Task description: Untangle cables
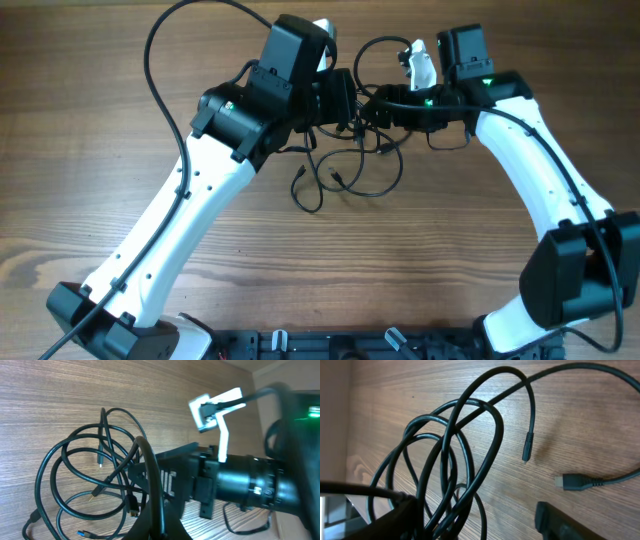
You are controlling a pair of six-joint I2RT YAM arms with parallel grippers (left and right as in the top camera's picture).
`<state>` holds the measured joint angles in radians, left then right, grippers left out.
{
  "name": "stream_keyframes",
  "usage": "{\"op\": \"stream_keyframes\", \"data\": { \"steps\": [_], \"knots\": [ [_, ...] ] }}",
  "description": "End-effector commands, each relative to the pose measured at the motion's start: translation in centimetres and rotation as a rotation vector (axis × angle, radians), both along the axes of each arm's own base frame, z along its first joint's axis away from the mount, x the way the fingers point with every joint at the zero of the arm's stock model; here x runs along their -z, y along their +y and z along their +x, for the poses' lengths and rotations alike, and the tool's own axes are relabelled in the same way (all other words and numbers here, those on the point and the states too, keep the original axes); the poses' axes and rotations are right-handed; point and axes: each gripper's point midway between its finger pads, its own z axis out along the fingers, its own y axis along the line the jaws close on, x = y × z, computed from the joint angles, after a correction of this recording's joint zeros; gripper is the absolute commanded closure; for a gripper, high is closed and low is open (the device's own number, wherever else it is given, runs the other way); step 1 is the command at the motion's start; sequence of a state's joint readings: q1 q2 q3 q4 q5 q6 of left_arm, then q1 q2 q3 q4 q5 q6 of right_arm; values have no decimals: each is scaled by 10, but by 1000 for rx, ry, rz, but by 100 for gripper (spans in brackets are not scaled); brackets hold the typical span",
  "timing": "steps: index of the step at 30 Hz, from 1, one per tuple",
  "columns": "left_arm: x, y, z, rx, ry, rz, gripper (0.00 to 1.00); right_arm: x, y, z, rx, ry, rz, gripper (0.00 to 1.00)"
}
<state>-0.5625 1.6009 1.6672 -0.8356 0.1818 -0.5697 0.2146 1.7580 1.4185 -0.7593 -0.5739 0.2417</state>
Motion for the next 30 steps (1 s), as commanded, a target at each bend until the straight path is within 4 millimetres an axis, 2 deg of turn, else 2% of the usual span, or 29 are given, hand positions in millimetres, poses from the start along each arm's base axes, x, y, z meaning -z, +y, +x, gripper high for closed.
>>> {"op": "stream_keyframes", "data": {
  "steps": [1,3,5,9,10,11,13,15,18,21,25,30],
  "knots": [
    [-12,0,0,15,-37,-20,96,30,-1,7,55,92,-21,31],
    [-23,1,-2,15,-64,-36,96,39,-4,10,92,125,-34,36],
    [-44,4,-6,15,-117,-69,96,48,-8,12,120,144,-55,40],
    [-102,21,-21,-2,-262,-155,96,64,-9,14,141,180,-67,52],
    [-120,31,-25,-18,-306,-178,96,69,-9,14,153,199,-68,63],
    [-133,42,-29,-37,-339,-193,96,75,-10,14,155,213,-74,69],
    [-151,63,-35,-78,-384,-209,96,81,-10,12,154,233,-80,75],
    [-160,87,-39,-130,-408,-208,96,86,-11,10,153,247,-87,78],
    [-155,121,-38,-219,-385,-174,96,88,-14,9,161,254,-109,78],
    [-129,153,-30,-315,-291,-113,96,90,-17,6,167,266,-124,79],
    [-94,195,-16,-402,-190,-16,96,98,-30,3,196,278,-201,79],
    [-84,224,0,-379,-166,-42,96,105,-46,0,237,288,-293,77]
  ]
}}
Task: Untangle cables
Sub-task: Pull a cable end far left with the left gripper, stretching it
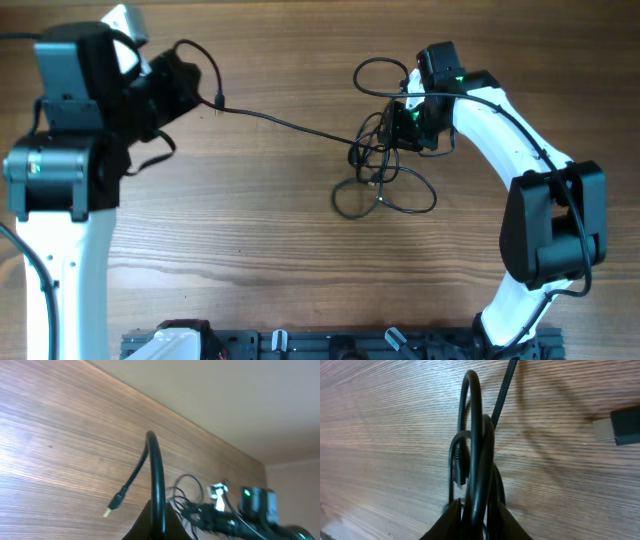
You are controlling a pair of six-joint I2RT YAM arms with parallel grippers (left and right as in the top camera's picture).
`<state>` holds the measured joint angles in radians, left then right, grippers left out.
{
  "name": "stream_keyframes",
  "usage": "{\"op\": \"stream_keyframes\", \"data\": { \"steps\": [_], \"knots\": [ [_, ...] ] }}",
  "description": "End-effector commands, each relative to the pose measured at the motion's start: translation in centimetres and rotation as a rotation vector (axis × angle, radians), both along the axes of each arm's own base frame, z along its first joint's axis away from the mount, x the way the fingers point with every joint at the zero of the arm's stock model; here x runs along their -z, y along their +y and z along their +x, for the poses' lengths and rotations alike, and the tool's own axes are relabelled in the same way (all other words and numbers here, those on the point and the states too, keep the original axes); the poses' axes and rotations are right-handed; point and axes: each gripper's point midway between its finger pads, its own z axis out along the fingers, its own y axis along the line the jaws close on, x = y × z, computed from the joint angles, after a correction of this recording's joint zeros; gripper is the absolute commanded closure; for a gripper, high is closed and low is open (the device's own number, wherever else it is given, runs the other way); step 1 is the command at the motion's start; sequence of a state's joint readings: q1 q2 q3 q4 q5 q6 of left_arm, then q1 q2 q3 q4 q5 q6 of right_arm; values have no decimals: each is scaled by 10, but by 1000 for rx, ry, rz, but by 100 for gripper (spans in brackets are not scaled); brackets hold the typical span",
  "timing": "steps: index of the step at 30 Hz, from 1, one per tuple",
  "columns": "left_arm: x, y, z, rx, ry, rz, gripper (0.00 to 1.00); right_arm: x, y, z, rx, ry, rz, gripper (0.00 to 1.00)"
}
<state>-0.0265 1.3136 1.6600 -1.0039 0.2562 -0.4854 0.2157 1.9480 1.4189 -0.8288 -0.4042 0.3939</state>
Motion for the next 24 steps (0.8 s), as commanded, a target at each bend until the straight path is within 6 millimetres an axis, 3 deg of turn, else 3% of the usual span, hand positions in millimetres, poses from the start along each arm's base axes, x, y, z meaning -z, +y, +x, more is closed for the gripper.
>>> {"op": "stream_keyframes", "data": {
  "steps": [1,8,14,17,20,24],
  "knots": [
    [-9,23,9,45,-50,-36,96,13,-24,6,58,2,-145,77],
    [-47,40,11,102,-188,-202,96,20,-33,7,70,11,-178,70],
    [-54,51,10,78,-213,-209,96,35,-38,3,75,56,-188,64],
    [-46,61,14,19,-190,-181,96,35,-38,4,77,57,-188,63],
    [-29,59,16,-3,-110,-220,96,35,-38,4,76,56,-188,62],
    [23,66,22,-85,86,-194,96,36,-38,3,75,58,-189,62]
  ]
}}
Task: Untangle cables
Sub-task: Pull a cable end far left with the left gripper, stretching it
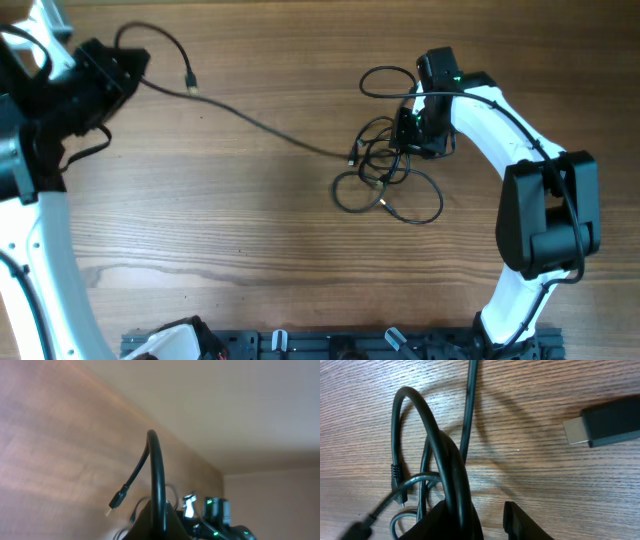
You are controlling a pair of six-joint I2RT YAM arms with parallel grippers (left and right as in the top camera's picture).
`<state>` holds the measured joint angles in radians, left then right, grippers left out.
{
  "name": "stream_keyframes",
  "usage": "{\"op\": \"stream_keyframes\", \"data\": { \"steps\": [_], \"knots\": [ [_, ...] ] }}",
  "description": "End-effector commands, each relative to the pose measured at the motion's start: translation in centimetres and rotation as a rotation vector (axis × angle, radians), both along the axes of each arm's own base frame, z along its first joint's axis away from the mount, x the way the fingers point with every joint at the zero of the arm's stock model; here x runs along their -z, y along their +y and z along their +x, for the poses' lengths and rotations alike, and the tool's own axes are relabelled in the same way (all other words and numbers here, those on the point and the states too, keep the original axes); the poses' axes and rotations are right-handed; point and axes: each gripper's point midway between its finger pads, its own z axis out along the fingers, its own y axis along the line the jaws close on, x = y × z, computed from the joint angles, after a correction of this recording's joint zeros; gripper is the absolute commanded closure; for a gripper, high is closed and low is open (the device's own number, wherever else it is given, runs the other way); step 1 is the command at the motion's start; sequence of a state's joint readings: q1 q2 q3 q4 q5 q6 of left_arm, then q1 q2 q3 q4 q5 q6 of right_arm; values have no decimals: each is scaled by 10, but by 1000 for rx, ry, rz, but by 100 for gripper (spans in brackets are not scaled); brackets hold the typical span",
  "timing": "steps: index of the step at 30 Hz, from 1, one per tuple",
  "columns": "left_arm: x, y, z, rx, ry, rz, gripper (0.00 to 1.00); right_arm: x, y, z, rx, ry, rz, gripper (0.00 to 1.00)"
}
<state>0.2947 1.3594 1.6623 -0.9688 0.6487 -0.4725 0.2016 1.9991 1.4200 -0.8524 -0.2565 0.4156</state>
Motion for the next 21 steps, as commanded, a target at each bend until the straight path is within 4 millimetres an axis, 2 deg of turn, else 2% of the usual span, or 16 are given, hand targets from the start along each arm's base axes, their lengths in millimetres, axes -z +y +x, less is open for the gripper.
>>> {"op": "stream_keyframes", "data": {
  "steps": [1,4,8,13,18,21],
  "knots": [
    [41,17,18,-82,143,31,96,7,-8,3,16,8,-33,62],
    [52,44,31,-138,152,25,96,7,-8,3,14,8,-34,62],
    [78,90,28,-262,242,41,96,7,-8,3,14,10,-34,62],
    [115,158,-8,-531,451,216,96,7,-8,2,14,14,-35,61],
    [141,195,-33,-653,606,310,96,8,-8,0,15,21,-37,61],
    [160,220,-51,-737,735,438,96,8,-8,0,16,23,-36,60]
  ]
}}
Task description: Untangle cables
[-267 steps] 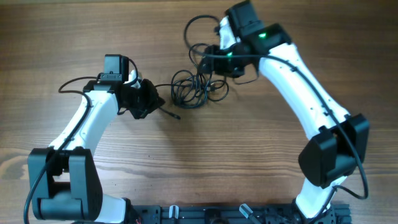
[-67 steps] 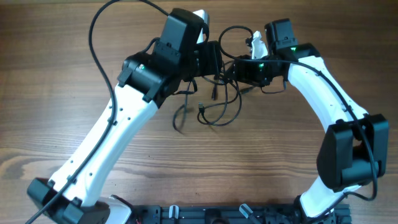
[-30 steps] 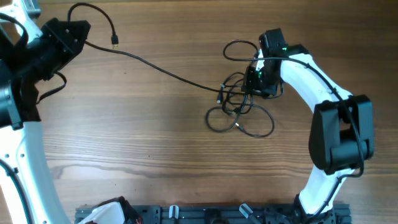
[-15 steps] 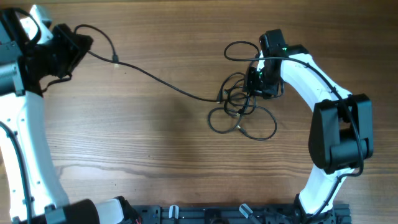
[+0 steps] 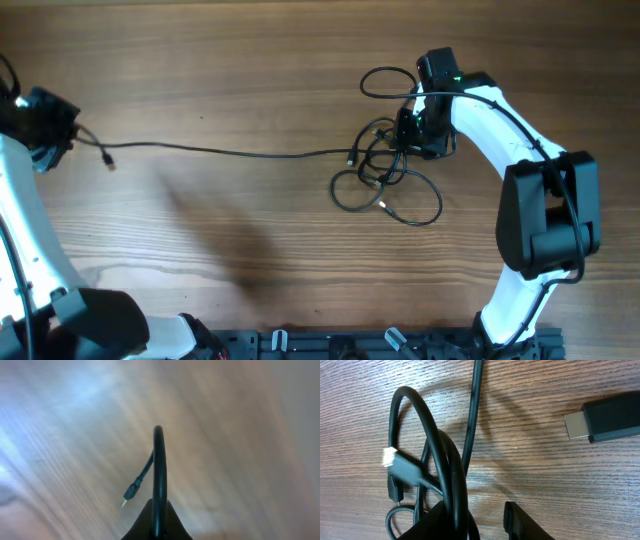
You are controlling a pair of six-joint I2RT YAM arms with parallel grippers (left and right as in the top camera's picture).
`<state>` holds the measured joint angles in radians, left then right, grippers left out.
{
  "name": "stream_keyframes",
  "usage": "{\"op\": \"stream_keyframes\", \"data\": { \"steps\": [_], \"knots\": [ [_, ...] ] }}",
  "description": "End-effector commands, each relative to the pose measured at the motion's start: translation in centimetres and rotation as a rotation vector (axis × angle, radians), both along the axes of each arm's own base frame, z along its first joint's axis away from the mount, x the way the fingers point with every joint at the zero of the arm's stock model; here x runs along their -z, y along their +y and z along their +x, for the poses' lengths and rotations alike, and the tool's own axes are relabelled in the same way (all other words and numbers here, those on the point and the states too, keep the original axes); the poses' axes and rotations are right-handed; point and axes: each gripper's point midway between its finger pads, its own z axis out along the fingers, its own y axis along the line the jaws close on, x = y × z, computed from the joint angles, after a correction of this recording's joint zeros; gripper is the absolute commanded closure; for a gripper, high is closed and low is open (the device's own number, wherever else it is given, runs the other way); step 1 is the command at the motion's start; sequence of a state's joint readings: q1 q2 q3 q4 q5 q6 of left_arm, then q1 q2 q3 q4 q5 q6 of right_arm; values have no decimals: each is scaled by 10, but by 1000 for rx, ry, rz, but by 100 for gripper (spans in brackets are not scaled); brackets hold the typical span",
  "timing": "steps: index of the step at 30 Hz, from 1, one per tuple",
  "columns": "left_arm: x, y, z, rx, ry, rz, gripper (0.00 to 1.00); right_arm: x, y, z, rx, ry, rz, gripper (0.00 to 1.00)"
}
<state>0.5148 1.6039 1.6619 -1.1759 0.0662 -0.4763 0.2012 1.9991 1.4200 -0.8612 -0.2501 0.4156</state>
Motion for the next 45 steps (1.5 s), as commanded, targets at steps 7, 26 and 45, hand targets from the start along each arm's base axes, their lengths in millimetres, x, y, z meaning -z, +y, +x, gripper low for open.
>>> {"op": "stream_keyframes", "data": {
  "steps": [7,26,45],
  "knots": [
    [53,67,-32,-160,339,227,50,7,-7,1,15,16,-28,60],
    [55,-295,46,1302,-7,-156,23,7,-6,2,11,11,-28,55],
    [102,-408,26,1573,30,-212,27,-8,16,0,-129,-11,207,51]
  ]
}}
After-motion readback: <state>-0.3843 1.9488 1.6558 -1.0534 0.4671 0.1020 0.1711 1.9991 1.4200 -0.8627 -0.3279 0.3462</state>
